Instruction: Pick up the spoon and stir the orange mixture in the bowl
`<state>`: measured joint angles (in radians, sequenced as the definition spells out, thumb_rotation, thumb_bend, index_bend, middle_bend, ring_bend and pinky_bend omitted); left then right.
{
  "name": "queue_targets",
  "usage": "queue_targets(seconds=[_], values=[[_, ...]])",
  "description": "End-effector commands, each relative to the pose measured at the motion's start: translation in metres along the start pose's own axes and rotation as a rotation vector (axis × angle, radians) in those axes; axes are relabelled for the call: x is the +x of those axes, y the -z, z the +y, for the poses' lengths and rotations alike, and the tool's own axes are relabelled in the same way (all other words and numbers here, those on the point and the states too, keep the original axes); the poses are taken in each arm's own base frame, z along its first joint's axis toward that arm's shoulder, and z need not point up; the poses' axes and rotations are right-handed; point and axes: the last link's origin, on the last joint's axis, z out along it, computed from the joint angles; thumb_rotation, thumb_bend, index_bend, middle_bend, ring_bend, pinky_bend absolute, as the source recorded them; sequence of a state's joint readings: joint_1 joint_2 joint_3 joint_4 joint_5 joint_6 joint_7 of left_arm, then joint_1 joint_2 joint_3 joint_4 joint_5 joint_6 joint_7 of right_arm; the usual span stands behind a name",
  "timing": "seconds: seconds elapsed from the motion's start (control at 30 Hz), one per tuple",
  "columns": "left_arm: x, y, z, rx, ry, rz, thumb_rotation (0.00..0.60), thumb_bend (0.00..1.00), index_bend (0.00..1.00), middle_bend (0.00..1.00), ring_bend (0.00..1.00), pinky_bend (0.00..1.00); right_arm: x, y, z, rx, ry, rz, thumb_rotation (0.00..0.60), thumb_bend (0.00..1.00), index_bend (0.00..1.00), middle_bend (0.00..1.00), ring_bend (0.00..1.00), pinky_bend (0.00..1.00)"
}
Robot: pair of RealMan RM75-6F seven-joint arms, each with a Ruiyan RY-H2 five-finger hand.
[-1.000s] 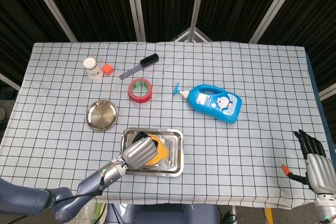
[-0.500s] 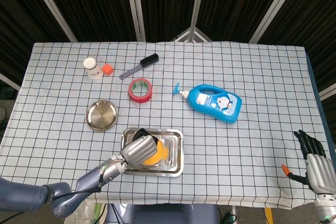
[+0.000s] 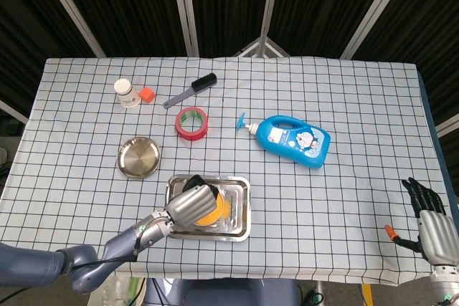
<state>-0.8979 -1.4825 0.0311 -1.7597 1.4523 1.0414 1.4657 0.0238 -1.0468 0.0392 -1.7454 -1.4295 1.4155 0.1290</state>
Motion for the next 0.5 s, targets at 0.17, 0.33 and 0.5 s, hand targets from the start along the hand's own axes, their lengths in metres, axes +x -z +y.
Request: queue_targets(seconds=[0.17,0.33,0.5], values=[[-0.005,0.001,0.000,0.056,0.089,-0.029,0.600,0.74,0.81,1.00,1.00,1.00,-0.001,-0.001,0.000,-0.002,0.002,-0.002,0.600,0.31,0.00,0.00,0.00,0.00],[-0.014,0.003,-0.004,0.142,0.213,-0.088,0.600,0.74,0.81,1.00,1.00,1.00,0.000,0.000,0.001,-0.005,0.001,0.000,0.600,0.31,0.00,0.00,0.00,0.00],[-0.036,0.011,-0.017,0.319,0.389,-0.173,0.600,0.74,0.80,1.00,1.00,1.00,0.000,0.000,0.001,-0.004,0.002,-0.002,0.600,0.31,0.00,0.00,0.00,0.00]])
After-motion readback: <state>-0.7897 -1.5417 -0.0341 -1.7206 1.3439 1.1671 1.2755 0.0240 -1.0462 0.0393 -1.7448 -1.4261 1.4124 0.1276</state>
